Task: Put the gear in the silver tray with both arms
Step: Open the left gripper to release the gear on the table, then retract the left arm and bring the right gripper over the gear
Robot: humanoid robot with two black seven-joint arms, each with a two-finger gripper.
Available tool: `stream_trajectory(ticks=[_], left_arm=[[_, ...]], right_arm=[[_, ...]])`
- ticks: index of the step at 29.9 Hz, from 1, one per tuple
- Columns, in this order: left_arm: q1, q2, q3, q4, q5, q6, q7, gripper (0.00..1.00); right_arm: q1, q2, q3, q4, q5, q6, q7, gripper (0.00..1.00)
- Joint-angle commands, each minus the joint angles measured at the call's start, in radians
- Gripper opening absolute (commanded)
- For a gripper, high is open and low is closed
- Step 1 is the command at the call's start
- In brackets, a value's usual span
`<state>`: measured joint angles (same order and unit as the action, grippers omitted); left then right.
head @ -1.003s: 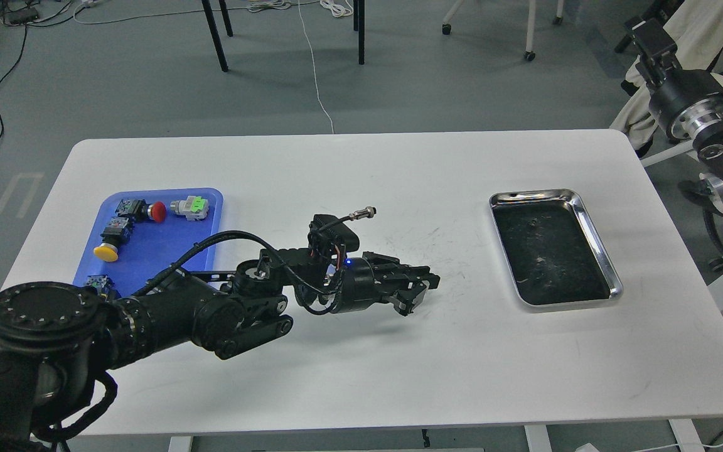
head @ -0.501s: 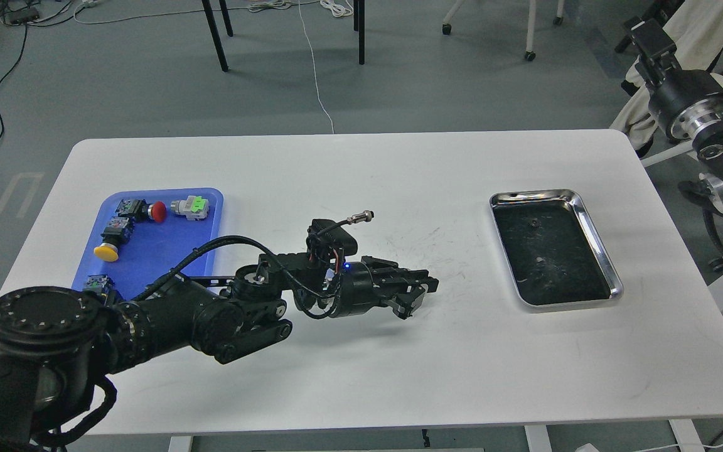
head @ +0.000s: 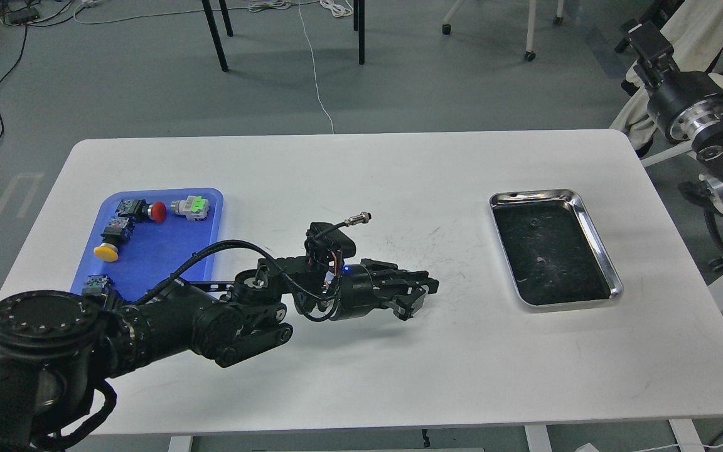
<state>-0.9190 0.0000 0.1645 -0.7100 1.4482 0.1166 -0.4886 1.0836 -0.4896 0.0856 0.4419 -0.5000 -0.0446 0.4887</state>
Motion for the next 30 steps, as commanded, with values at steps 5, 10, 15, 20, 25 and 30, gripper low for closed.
stream_trajectory(ticks=[5, 10, 15, 20, 25, 30], left_arm=[[0.0, 0.0, -0.008, 0.0, -0.011, 0.001, 0.0, 0.39], [-0.001, 0.0, -0.034, 0.001, -0.012, 0.009, 0.0, 0.51], [-0.017, 0.0, -0.123, 0.017, -0.054, 0.006, 0.0, 0.68], [-0.066, 0.0, -0.206, 0.061, -0.126, 0.006, 0.0, 0.79], [-0.145, 0.053, -0.25, 0.063, -0.305, -0.006, 0.0, 0.82], [-0.193, 0.179, -0.255, 0.061, -0.498, -0.003, 0.0, 0.9]], right_arm=[[-0.001, 0.0, -0.001, 0.0, 0.0, 0.0, 0.0, 0.93], [-0.001, -0.001, -0.003, 0.003, -0.002, 0.0, 0.0, 0.93], [0.012, -0.027, -0.023, 0.011, -0.012, 0.026, 0.0, 0.93], [0.077, -0.079, -0.145, 0.118, -0.009, 0.045, 0.0, 0.95], [0.171, -0.155, -0.214, 0.277, -0.012, 0.049, 0.0, 0.96], [0.286, -0.205, -0.34, 0.418, -0.014, 0.071, 0.0, 0.97]])
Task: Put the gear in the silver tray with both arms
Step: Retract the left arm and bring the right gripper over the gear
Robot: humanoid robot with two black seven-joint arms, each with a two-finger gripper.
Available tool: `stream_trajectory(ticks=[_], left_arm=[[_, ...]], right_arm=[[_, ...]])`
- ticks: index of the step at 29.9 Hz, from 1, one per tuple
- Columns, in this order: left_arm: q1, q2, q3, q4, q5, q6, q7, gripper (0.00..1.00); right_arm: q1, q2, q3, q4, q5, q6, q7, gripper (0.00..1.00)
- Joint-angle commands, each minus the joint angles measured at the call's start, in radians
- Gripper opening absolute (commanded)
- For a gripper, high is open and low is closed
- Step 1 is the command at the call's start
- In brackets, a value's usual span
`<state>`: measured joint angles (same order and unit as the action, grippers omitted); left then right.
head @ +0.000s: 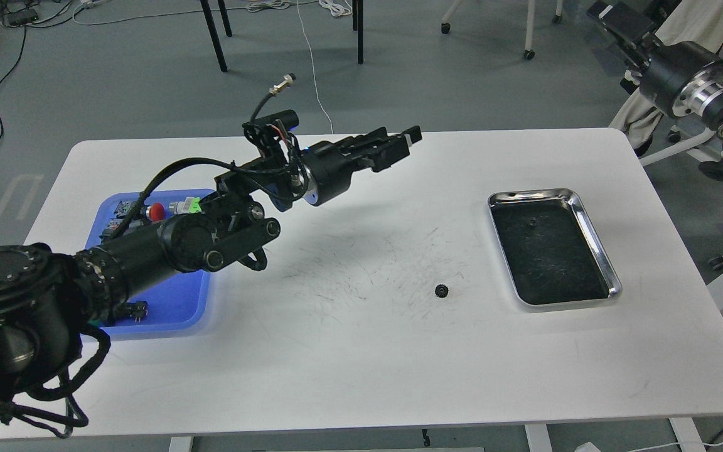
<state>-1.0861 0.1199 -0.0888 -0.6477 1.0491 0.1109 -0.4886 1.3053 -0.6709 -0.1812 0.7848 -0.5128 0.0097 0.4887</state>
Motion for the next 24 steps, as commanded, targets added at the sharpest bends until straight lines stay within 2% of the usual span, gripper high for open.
stream_trajectory(ticks=[1, 8, 17, 23, 24], left_arm=[[-0.038, 0.082, -0.002, -0.009, -0.125, 0.004, 0.0, 0.91], [-0.054, 0.254, -0.011, -0.013, -0.239, -0.004, 0.0, 0.93], [-0.028, 0.368, -0.023, 0.002, -0.51, -0.011, 0.0, 0.93], [-0.002, 0.445, -0.025, 0.005, -0.751, -0.129, 0.0, 0.94], [0.005, 0.451, -0.025, 0.007, -0.774, -0.132, 0.013, 0.94]], right_arm=[[0.087, -0.032, -0.098, 0.099, -0.001, 0.024, 0.0, 0.97], [0.27, -0.047, -0.259, 0.276, -0.055, 0.061, 0.0, 0.97], [0.334, -0.027, -0.354, 0.419, -0.297, 0.064, 0.0, 0.97], [0.365, 0.019, -0.411, 0.425, -0.461, 0.064, 0.0, 0.97], [0.371, 0.03, -0.42, 0.427, -0.47, 0.065, 0.0, 0.97]])
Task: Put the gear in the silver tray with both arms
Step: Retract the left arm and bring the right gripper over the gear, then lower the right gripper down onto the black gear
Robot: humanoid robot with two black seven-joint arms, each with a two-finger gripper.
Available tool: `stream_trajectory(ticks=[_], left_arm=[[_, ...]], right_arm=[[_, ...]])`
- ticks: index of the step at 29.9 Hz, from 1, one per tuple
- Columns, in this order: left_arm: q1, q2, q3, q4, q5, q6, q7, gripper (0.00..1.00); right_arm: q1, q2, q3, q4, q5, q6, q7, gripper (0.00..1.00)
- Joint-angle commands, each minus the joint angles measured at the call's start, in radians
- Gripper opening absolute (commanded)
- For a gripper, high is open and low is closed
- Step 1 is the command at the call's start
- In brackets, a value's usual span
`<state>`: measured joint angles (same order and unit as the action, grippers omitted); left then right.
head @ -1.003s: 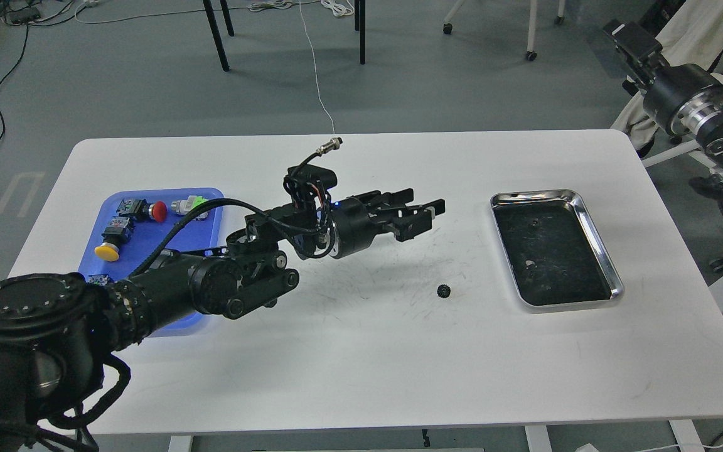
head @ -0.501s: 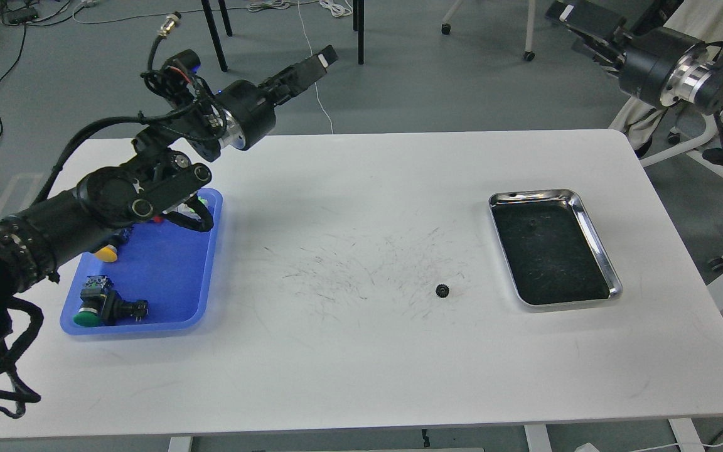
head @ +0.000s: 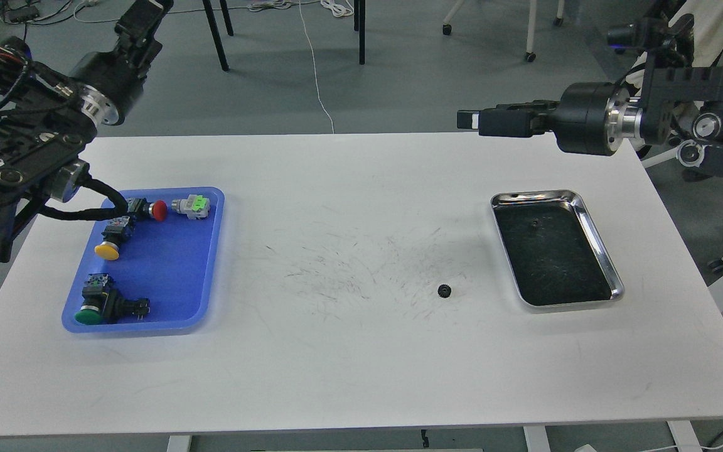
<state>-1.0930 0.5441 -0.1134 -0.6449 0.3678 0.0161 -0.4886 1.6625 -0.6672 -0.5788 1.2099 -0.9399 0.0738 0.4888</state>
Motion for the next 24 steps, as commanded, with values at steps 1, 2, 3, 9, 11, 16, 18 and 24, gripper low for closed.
stream_trajectory(ticks=[1, 2, 3, 9, 11, 16, 18, 24], left_arm=[[0.018, 0.031, 0.0, 0.007, -0.113, -0.041, 0.05, 0.95], [0.021, 0.037, -0.005, 0.013, -0.131, -0.047, 0.083, 0.95], [0.024, 0.046, -0.018, 0.011, -0.153, -0.057, 0.119, 0.95], [0.074, 0.072, -0.159, 0.014, -0.302, -0.106, 0.349, 0.96], [0.102, 0.083, -0.213, 0.007, -0.339, -0.126, 0.384, 0.96], [0.128, 0.095, -0.252, 0.004, -0.38, -0.163, 0.389, 0.96], [0.145, 0.096, -0.267, 0.008, -0.415, -0.212, 0.384, 0.96], [0.202, 0.092, -0.399, 0.011, -0.444, -0.216, 0.341, 0.96]], right_arm=[[0.02, 0.034, -0.038, 0.005, -0.056, 0.001, 0.0, 0.97], [0.029, 0.044, -0.055, 0.005, -0.069, 0.001, 0.0, 0.97], [0.04, 0.06, -0.074, 0.005, -0.088, 0.001, 0.0, 0.97], [0.072, 0.147, -0.159, 0.004, -0.23, 0.001, 0.0, 0.97], [0.074, 0.175, -0.176, 0.004, -0.285, 0.001, 0.0, 0.97], [0.08, 0.251, -0.213, 0.005, -0.326, 0.001, 0.0, 0.97], [0.083, 0.282, -0.234, 0.002, -0.339, 0.001, 0.0, 0.97], [0.083, 0.359, -0.265, -0.006, -0.352, 0.0, 0.0, 0.97]])
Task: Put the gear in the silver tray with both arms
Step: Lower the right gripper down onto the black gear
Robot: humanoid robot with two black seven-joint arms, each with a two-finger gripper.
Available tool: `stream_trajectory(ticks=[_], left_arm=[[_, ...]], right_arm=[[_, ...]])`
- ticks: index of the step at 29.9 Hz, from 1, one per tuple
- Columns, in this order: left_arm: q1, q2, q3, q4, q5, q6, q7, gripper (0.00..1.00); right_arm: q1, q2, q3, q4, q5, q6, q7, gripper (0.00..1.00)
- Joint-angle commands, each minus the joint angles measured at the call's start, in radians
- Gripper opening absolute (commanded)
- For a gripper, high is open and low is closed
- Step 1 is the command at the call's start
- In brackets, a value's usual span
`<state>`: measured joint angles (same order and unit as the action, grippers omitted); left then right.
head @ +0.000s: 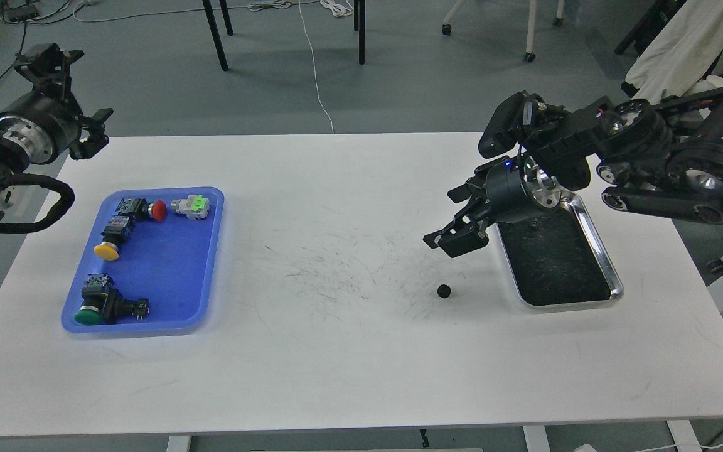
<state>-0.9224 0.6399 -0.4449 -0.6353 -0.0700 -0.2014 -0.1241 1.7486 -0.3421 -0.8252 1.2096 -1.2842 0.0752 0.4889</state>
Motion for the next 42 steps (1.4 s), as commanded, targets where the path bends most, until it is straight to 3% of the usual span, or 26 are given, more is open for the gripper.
stream_trajectory(ticks=[1, 5, 17, 42], left_arm=[[0.046, -0.006, -0.098, 0.002, -0.008, -0.003, -0.035, 0.96], [0.096, -0.016, -0.173, -0.003, -0.004, 0.005, -0.068, 0.96], [0.106, -0.035, -0.187, 0.005, -0.004, 0.022, -0.08, 0.97], [0.111, -0.028, -0.184, 0.008, -0.005, 0.02, -0.103, 0.97]], right_arm=[[-0.004, 0.049, -0.028, -0.01, -0.009, -0.002, 0.0, 0.97], [-0.006, 0.09, -0.052, -0.015, -0.01, -0.002, 0.0, 0.96], [-0.06, 0.207, -0.138, -0.104, -0.029, -0.014, 0.0, 0.91], [-0.184, 0.261, -0.2, -0.229, -0.032, -0.031, 0.0, 0.76]])
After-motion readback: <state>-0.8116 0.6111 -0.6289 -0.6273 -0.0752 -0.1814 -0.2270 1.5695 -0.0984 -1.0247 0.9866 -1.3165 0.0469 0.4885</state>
